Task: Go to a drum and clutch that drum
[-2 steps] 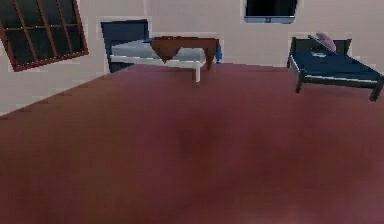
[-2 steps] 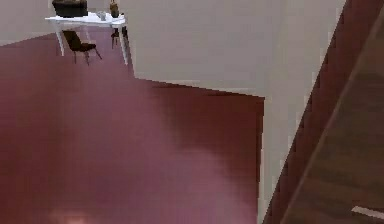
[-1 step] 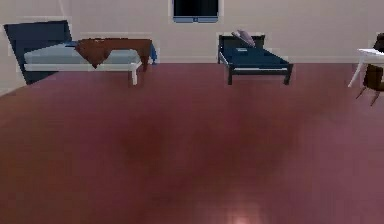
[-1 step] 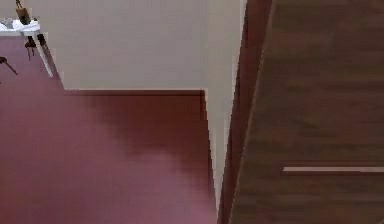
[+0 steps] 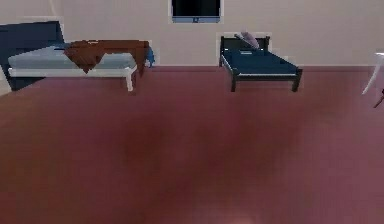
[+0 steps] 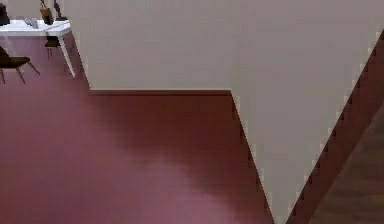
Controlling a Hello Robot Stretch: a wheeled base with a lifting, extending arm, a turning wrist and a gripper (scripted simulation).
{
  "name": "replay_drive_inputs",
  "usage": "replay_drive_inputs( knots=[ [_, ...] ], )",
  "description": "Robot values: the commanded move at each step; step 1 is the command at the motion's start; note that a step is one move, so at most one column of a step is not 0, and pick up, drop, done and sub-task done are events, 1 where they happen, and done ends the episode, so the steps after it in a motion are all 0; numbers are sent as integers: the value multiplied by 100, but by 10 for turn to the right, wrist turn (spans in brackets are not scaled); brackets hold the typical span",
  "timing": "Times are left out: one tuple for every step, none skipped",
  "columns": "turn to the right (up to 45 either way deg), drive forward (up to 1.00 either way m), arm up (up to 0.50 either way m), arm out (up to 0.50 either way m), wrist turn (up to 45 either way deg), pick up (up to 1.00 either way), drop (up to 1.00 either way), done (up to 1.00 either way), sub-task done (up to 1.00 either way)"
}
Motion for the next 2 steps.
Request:
replay_drive_inputs(
  knots=[
    [-450,0,0,0,0,0,0,0,0],
    [-420,0,0,0,0,0,0,0,0]
  ],
)
